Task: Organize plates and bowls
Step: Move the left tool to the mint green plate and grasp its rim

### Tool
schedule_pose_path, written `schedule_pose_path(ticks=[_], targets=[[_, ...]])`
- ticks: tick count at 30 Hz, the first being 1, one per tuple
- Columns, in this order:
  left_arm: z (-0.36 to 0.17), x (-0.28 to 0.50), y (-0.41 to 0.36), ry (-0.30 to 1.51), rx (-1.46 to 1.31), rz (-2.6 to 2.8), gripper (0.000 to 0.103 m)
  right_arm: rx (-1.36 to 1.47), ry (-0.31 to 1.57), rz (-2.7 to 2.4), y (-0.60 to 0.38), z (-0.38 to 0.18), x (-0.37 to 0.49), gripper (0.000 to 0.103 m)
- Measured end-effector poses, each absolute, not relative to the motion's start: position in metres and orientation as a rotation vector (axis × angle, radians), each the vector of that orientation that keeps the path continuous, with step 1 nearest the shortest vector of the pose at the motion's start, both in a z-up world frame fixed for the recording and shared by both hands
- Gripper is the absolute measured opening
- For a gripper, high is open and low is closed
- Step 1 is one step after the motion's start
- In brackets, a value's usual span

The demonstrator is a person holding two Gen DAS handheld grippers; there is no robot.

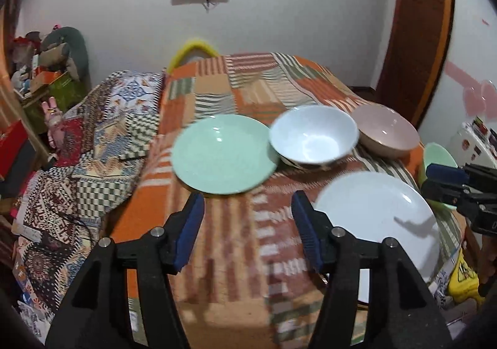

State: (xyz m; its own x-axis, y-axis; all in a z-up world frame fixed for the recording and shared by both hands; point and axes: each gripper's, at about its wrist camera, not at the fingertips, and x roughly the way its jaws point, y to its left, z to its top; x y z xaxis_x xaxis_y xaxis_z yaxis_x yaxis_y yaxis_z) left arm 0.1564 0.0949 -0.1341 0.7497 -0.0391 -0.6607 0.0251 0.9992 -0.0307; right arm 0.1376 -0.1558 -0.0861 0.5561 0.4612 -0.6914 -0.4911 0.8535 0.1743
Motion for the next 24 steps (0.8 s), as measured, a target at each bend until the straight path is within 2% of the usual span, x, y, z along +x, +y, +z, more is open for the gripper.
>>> schedule_pose_path(ticks=[14, 24], targets=[[-0.143, 0.212, 0.186, 0.769, -0.101, 0.057, 0.061, -0.030, 0.896, 0.673, -0.075, -0.107, 0.178, 0.043], [-0.172, 0.265, 0.212, 0.837, -0.137, 0.010, 0.060, -0.011, 1.009, 0.646, -0.041, -0.134, 0.213, 0.043]])
